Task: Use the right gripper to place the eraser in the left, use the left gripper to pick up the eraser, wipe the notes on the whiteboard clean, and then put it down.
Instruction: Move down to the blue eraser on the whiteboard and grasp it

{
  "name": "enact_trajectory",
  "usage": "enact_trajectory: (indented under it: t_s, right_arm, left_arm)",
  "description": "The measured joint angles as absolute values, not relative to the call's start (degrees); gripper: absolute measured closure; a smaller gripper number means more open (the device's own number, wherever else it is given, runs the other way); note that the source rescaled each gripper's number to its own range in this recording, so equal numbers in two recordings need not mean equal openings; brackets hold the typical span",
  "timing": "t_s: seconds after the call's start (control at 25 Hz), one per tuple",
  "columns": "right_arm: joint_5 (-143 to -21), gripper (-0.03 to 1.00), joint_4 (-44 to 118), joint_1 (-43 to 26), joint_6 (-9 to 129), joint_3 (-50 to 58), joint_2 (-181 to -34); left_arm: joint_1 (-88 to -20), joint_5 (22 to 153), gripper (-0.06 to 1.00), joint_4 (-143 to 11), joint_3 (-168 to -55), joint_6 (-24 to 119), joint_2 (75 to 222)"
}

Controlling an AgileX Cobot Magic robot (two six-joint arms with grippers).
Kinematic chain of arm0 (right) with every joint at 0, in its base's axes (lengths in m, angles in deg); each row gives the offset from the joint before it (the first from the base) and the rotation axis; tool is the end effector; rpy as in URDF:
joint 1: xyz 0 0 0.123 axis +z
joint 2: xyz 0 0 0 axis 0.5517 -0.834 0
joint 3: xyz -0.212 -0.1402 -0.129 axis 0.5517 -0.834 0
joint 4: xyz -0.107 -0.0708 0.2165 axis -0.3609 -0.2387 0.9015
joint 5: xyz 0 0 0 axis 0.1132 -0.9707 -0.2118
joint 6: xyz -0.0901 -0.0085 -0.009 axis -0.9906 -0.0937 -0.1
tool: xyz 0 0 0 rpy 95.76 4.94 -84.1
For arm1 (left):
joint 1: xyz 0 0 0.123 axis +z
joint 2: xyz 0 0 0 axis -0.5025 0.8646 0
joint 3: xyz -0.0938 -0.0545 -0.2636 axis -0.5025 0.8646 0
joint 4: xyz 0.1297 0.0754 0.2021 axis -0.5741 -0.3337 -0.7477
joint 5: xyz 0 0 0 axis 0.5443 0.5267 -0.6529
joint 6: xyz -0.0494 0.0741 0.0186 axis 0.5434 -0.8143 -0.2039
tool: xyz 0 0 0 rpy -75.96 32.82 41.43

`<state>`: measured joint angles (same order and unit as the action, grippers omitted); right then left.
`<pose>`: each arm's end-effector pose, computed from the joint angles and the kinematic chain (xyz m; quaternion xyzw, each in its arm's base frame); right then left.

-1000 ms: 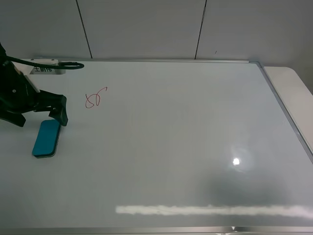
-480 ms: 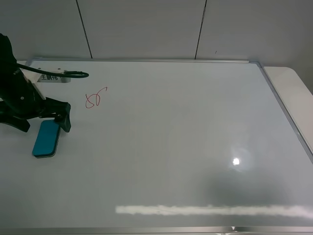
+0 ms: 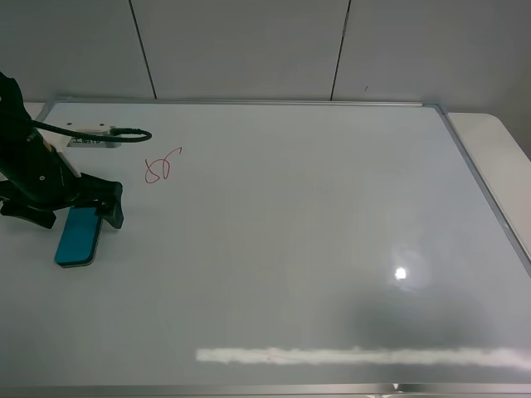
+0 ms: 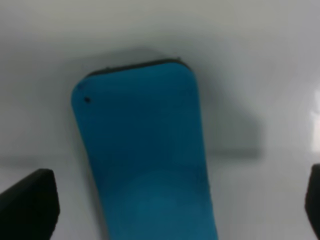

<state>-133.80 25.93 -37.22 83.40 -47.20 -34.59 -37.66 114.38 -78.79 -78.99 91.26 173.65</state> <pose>-0.0057 -0.0042 0.2780 0.0343 0.8506 -0.0431 0.5229 0.2856 -0.0382 0.1423 -0.0222 0.9934 -0.0204 0.1106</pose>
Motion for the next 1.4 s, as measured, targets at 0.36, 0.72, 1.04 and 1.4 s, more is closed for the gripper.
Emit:
enact_trajectory:
  t_s: [0.36, 0.72, 1.04, 1.4]
  right_arm:
    - [-133.8, -0.03, 25.93, -37.22, 83.4, -47.2, -34.59]
    - [-133.8, -0.03, 25.93, -37.22, 83.4, -47.2, -34.59]
    - [-133.8, -0.03, 25.93, -37.22, 83.4, -47.2, -34.59]
    - [-133.8, -0.03, 25.93, -37.22, 83.4, -47.2, -34.59]
  left_arm:
    - [-37.66, 114.25, -0.06, -78.79, -78.99, 91.26, 175.74]
    - [-37.66, 114.15, 0.04, -78.52, -78.99, 91.32, 175.8]
    - [-37.66, 114.2, 0.9, -78.52, -78.99, 92.53, 175.8]
    - [-37.66, 117.63, 0.9, -78.52, -81.98, 92.53, 175.96]
